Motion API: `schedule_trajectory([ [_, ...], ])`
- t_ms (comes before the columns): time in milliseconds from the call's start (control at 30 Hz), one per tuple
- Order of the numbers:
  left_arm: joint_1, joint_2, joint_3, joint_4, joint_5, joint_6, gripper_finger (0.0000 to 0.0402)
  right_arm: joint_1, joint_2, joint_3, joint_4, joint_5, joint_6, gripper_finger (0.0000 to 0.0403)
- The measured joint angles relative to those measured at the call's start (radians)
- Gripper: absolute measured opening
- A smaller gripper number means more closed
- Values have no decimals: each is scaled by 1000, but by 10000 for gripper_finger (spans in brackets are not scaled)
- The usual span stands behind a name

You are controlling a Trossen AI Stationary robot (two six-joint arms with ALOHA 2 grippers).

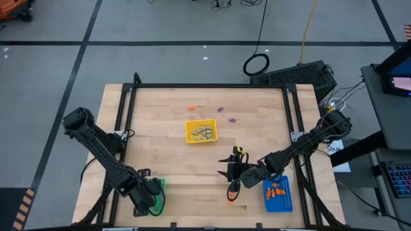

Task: Sort Halloween decoration
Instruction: Put the purple skeleton toy in the green basket, then put the orange skeleton toy in the blue basket

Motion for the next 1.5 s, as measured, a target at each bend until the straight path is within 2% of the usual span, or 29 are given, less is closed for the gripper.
schedule_trajectory([
  [267, 0, 74, 0, -1, 5, -12, 42, 0, 0, 0, 0, 0, 0, 185],
  [500, 3, 90, 0, -1, -21, -64, 44, 0, 0, 0, 0, 0, 0, 185],
  [933, 61, 90, 0, -4, -26, -88, 120, 0, 0, 0, 0, 0, 0, 185],
  [1167, 105, 79, 0, -2, -4, 0, 128, 0, 0, 0, -8, 4, -10, 185],
  [1367, 110, 22, 0, -3, -152, 109, 113, 0, -5, 0, -15, 76, -48, 185],
  [1500, 110, -30, 0, -1, -352, 186, 100, 2, -45, 0, -58, 181, -52, 185],
])
